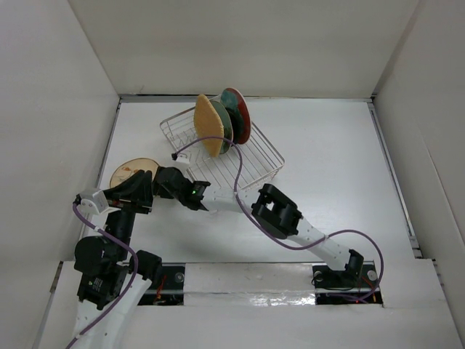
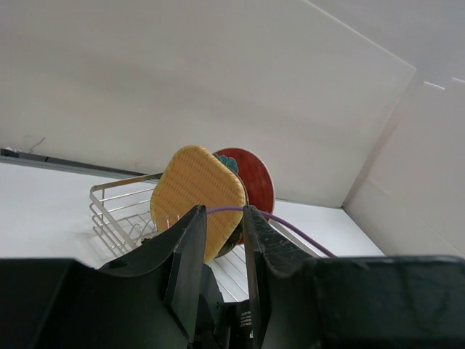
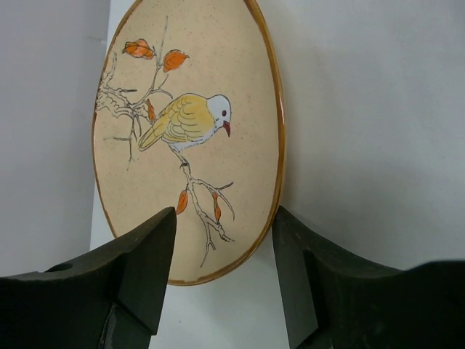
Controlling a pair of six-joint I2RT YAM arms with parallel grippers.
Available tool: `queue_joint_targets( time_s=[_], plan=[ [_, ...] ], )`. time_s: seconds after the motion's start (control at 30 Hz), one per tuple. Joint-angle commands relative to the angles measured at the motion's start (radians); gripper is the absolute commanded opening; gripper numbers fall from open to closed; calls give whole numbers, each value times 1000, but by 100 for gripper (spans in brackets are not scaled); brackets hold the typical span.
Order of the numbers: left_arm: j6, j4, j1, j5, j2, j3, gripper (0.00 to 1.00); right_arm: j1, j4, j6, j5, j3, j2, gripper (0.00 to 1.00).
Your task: Load the plates into the dish rack
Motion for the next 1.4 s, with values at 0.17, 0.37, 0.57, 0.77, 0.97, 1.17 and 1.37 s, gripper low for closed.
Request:
queue_joint_targets(
  time_s=[0.17, 0.37, 0.57, 0.77, 0.97, 1.17, 1.37],
  plan=[
    [5, 38, -7, 8, -1, 22, 24, -36, 30, 67, -75, 19, 45, 24],
    [6, 38, -7, 4, -1, 24, 24, -36, 90, 38, -89, -96, -23, 2],
    [6, 40, -7, 8, 0, 22, 24, -16, 170, -50, -130, -369, -184, 0],
    [3, 42, -7, 12, 3, 22, 24, 22, 167, -97, -172, -542, -288, 0],
    [3, 42, -7, 14, 11, 24, 24, 22, 86, -142, -172, -461, -241, 50],
    [3, 42, -7, 14, 5, 24, 24, 32, 85, -131, -215, -416, -193, 56],
    [3, 38, -7, 12, -20, 22, 24, 41, 84, -125, -270, -369, -156, 42]
  ],
)
